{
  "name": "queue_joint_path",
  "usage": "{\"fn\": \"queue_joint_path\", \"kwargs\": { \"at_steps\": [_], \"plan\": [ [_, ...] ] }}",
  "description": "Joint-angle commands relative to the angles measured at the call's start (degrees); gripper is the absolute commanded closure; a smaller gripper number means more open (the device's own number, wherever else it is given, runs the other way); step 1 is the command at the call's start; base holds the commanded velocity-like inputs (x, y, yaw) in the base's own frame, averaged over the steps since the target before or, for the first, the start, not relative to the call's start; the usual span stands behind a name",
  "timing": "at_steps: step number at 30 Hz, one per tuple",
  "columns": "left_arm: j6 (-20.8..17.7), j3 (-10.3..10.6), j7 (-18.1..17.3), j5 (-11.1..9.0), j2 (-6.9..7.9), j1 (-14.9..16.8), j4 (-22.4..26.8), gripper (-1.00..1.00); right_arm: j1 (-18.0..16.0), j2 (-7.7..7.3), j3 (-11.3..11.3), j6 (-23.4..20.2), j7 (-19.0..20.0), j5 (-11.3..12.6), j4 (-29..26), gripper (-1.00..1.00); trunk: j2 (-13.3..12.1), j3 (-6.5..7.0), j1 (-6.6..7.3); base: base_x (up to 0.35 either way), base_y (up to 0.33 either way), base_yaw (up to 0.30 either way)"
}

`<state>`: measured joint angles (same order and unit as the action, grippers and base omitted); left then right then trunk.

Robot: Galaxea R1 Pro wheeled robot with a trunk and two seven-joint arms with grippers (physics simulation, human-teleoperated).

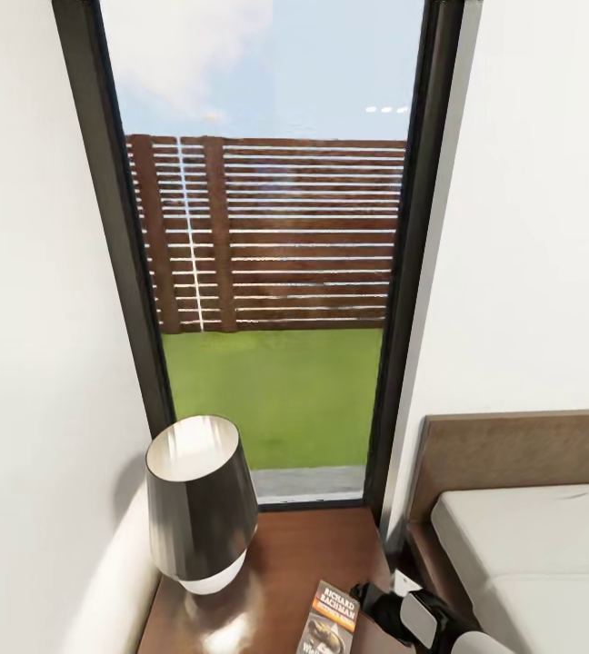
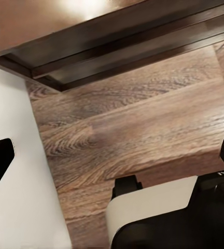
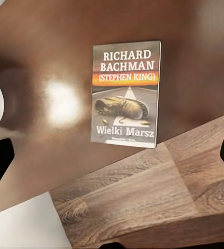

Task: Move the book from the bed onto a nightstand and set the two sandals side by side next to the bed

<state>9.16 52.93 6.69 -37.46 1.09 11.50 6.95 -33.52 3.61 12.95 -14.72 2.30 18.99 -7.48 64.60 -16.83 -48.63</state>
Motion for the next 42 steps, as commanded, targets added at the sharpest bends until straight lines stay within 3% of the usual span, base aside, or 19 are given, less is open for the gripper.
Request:
{"fn": "queue_joint_path", "kwargs": {
  "at_steps": [1, 6, 16, 42],
  "plan": [
    [0.1, 0.5, 0.3, -0.4, 0.02, 0.0, -0.1, -1.00, 0.0, 0.01, 0.4, 0.2, 0.1, -0.2, 0.5, -1.00, -0.4, 0.12, 0.23, 0.000, 0.000, 0.000],
    [0.1, 0.5, 0.3, -0.4, -0.01, 0.0, -0.5, -1.00, 0.2, -0.03, 0.4, 1.2, 0.0, -0.6, 2.1, -1.00, -2.4, 1.01, 1.32, 0.000, 0.000, 0.000],
    [0.1, 0.4, 0.3, -0.5, -0.04, 0.0, -0.9, -1.00, 2.2, -0.08, 0.5, 5.8, -0.2, -3.8, 4.5, -1.00, -6.4, 2.81, 3.52, 0.000, 0.000, 0.000],
    [0.5, 0.5, 0.3, -0.5, -0.05, -0.2, -0.9, -1.00, 7.2, -0.54, 0.5, 8.5, -0.2, -4.6, 4.7, -1.00, -16.8, 7.48, 9.23, 0.000, 0.000, 0.000]
  ]
}}
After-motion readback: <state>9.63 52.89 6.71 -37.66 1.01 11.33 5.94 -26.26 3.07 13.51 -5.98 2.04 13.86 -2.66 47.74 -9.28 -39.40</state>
